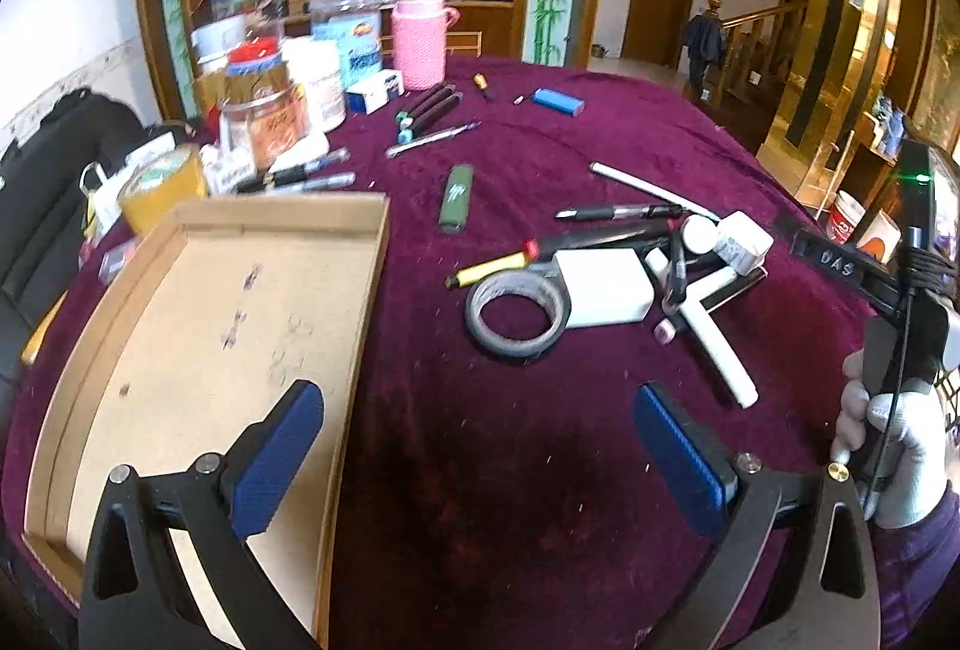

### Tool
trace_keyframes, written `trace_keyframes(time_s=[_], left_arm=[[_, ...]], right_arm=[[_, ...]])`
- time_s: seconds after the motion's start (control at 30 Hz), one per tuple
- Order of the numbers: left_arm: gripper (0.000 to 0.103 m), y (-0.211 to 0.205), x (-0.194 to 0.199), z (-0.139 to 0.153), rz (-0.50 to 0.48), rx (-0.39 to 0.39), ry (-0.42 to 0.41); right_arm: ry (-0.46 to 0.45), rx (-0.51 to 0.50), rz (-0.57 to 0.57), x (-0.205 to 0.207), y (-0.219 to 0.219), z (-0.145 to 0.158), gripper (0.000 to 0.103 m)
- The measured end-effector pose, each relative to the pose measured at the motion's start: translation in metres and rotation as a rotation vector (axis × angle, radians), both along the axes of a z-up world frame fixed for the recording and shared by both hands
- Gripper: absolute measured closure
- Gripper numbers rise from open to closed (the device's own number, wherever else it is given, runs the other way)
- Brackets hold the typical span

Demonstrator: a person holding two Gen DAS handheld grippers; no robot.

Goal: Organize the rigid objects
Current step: 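Grasp the black tape roll with the left tool while the right tool grasps the white square block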

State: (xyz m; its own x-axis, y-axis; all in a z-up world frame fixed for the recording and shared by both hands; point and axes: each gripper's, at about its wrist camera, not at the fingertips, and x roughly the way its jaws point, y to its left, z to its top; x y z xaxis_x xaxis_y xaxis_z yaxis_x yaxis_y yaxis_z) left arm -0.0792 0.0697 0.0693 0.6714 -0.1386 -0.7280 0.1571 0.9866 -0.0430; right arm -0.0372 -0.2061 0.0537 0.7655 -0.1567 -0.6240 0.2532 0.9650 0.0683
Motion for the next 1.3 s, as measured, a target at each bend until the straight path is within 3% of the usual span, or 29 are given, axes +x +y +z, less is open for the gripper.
trace_keyframes(time_s=[0.07,0.2,0.27,0.53,0.7,0.93,1.07,1.13,1.3], left_arm=[[0.000,-0.007,0.010,-0.006,-0.007,0.024,0.016],[0.001,-0.017,0.034,-0.022,-0.037,-0.008,0.070],[0.006,-0.022,0.043,-0.029,-0.045,0.000,0.089],[0.006,-0.024,0.071,-0.046,-0.069,0.013,0.145],[0.012,-0.026,0.083,-0.050,-0.093,0.024,0.167],[0.013,-0.039,0.093,-0.057,-0.120,0.105,0.164],[0.030,-0.042,0.093,-0.059,-0.115,0.129,0.161],[0.045,-0.038,0.091,-0.054,-0.098,0.122,0.150],[0.045,-0.023,0.085,-0.045,-0.081,0.013,0.172]], right_arm=[[-0.023,0.037,-0.012,-0.004,-0.009,0.001,0.006],[0.004,0.072,-0.008,-0.003,-0.018,-0.004,0.006],[0.009,0.070,-0.003,-0.002,-0.017,-0.004,0.006],[0.023,0.093,0.017,0.000,-0.015,-0.009,0.006],[0.033,0.097,0.018,0.003,-0.014,-0.010,0.006],[0.044,0.101,0.021,0.004,-0.013,-0.012,0.006],[0.046,0.101,0.020,0.005,-0.012,-0.013,0.006],[0.048,0.100,0.022,0.005,-0.012,-0.013,0.006],[0.039,0.113,0.046,0.003,-0.010,-0.012,0.006]])
